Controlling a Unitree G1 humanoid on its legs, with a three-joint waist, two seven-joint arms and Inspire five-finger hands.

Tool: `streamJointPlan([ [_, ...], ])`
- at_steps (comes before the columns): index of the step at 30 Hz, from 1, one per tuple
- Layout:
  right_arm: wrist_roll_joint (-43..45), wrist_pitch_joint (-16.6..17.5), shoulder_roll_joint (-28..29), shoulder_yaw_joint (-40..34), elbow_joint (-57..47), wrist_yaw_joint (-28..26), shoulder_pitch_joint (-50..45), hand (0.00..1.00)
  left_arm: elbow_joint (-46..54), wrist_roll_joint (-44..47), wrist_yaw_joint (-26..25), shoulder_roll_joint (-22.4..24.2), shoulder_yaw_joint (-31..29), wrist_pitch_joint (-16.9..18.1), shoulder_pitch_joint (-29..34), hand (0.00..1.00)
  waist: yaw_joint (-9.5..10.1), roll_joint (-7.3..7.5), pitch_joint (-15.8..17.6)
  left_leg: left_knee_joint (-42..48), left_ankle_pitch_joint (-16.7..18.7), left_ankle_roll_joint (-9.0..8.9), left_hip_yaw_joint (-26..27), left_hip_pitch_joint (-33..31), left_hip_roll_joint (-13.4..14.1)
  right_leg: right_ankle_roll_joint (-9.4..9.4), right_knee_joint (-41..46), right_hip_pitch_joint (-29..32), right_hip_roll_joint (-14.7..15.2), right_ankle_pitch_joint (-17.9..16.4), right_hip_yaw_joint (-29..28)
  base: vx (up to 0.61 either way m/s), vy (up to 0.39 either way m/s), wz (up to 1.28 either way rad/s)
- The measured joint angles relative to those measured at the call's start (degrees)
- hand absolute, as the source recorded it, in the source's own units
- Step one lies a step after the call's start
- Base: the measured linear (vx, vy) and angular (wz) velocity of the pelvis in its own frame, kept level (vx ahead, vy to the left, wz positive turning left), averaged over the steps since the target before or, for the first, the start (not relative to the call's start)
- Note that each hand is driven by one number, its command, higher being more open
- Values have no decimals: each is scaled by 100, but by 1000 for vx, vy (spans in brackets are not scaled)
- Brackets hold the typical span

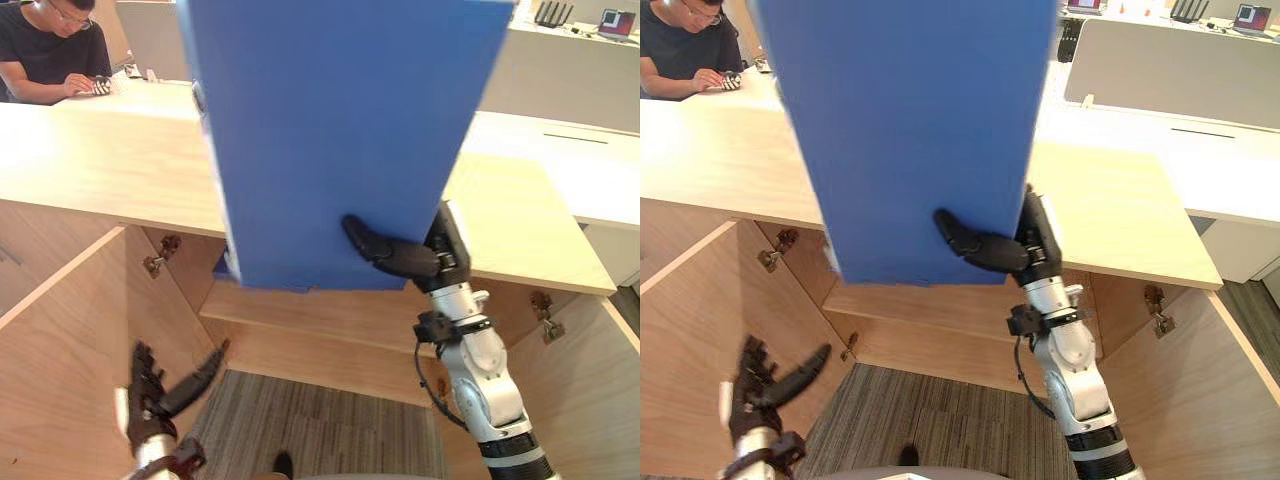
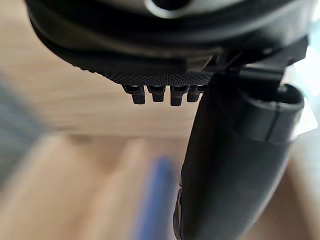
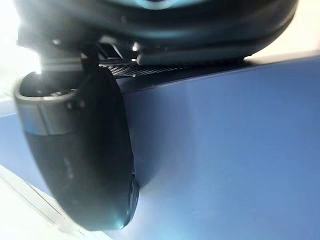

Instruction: Walk over to the cabinet, pick up the folder, carry it to the office cabinet, place the folder inside the office cabinet, then close the office cabinet door

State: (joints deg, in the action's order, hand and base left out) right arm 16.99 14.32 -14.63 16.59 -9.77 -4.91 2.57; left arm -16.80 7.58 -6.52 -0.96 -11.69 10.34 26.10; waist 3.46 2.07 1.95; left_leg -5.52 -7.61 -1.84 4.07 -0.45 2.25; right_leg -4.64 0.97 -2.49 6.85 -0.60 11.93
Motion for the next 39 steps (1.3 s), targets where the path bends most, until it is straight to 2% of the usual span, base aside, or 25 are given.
streamJointPlan([
  [1,-194,-33,-86,357,141,-48,8,0,-636,-208,109,-80,152,-26,-146,100,1,19,10,2,-1,-2,62,-56,29,16,21,100,-1,14,-70,-14,2,-19],
  [4,-491,-51,-167,985,457,-164,168,0,-1665,-385,264,-336,368,-91,-566,100,-12,61,221,41,-29,-43,168,-227,96,39,228,405,-39,34,-213,-19,-8,-25],
  [5,-625,-60,-188,1157,568,-176,275,0,-1937,-434,280,-420,435,-130,-761,100,-29,57,412,99,-43,-58,189,-350,121,64,393,586,-49,15,-237,-66,-14,-11],
  [6,-748,-69,-194,1332,741,-182,507,0,-2141,-438,313,-545,449,-136,-1081,100,-57,133,727,444,40,-66,227,-669,157,115,668,883,-44,-34,-264,-188,-18,-12],
  [7,-937,-89,-191,1451,928,-163,755,0,-2327,-456,296,-640,458,-136,-1415,100,-49,126,1026,966,211,-64,251,-1109,204,146,972,1244,-42,-84,-321,-171,-13,-14],
  [8,-1062,-106,-192,1502,1018,-137,887,0,-2411,-483,278,-666,462,-133,-1559,100,-47,101,1177,1239,311,-61,267,-1308,239,154,1124,1394,-48,-108,-360,-249,-5,-23],
  [10,-1660,-203,-213,1623,1360,-24,1261,0,-2530,-552,253,-689,551,-128,-1896,100,-96,-109,1684,2305,742,-45,291,-2085,374,168,1830,2049,-80,-322,-457,-229,17,-23],
  [12,-1847,-259,-214,1646,1433,57,1326,0,-2538,-553,261,-699,605,-129,-1987,100,-109,-175,1789,2675,887,-30,302,-2440,410,163,2177,2422,-77,-460,-511,-198,31,-14],
  [13,-1968,-290,-216,1644,1503,125,1436,0,-2513,-549,240,-721,671,-113,-2128,100,-118,-262,1967,3024,1012,11,313,-2836,461,177,2529,2838,-65,-620,-553,-171,26,-12],
  [15,-2059,-296,-209,1576,1629,205,1687,0,-2360,-544,183,-701,719,-105,-2370,100,-128,-365,2230,3447,1095,10,316,-3314,495,183,2972,3348,-35,-695,-608,-143,26,-11],
  [18,-2018,-371,4,1181,1913,399,2123,0,-2163,-545,149,-708,870,-58,-2749,100,-116,-512,2364,4217,1328,66,292,-4257,601,145,3744,4306,-7,-891,-679,-134,10,-7],
  [22,-1248,-444,322,314,1944,853,2739,0,-1480,-526,148,-537,872,38,-3000,100,-26,-552,2466,5179,1571,71,294,-5403,714,124,4739,5477,39,-1168,-791,-101,2,-5],
  [23,-1050,-444,363,107,1945,969,2961,0,-1324,-523,146,-453,872,61,-3035,100,-3,-551,2477,5313,1631,123,294,-5621,729,130,4895,5711,55,-1204,-828,-68,-10,-4],
  [26,-283,-444,397,-501,1986,1385,3777,0,-814,-504,136,-357,872,144,-3078,100,51,-564,2532,5648,1671,113,289,-6179,785,139,5262,6289,72,-1270,-866,-67,-23,-2],
  [29,366,-423,394,-948,2240,1702,4408,0,-628,-403,37,-327,871,148,-3081,100,65,-575,2540,5824,1685,97,268,-6469,787,140,5477,6580,105,-1344,-873,-17,-30,5],
  [31,1265,-340,401,-1359,2520,2084,4884,0,-570,-251,-96,-330,871,174,-3103,100,119,-581,2543,5934,1708,88,212,-6659,789,186,5586,6740,118,-1378,-836,6,-41,6],
  [38,2676,-96,621,-2078,3135,2718,5621,0,-541,-55,-291,-307,929,192,-3178,100,266,-593,2548,5988,1715,99,96,-6814,772,253,5689,6824,154,-1486,-705,22,-33,7],
  [39,2711,12,642,-2069,3142,2722,5641,100,-528,-28,-321,-295,937,194,-3197,100,287,-593,2547,5989,1709,92,81,-6840,762,266,5714,6852,166,-1504,-691,12,-37,9],
])
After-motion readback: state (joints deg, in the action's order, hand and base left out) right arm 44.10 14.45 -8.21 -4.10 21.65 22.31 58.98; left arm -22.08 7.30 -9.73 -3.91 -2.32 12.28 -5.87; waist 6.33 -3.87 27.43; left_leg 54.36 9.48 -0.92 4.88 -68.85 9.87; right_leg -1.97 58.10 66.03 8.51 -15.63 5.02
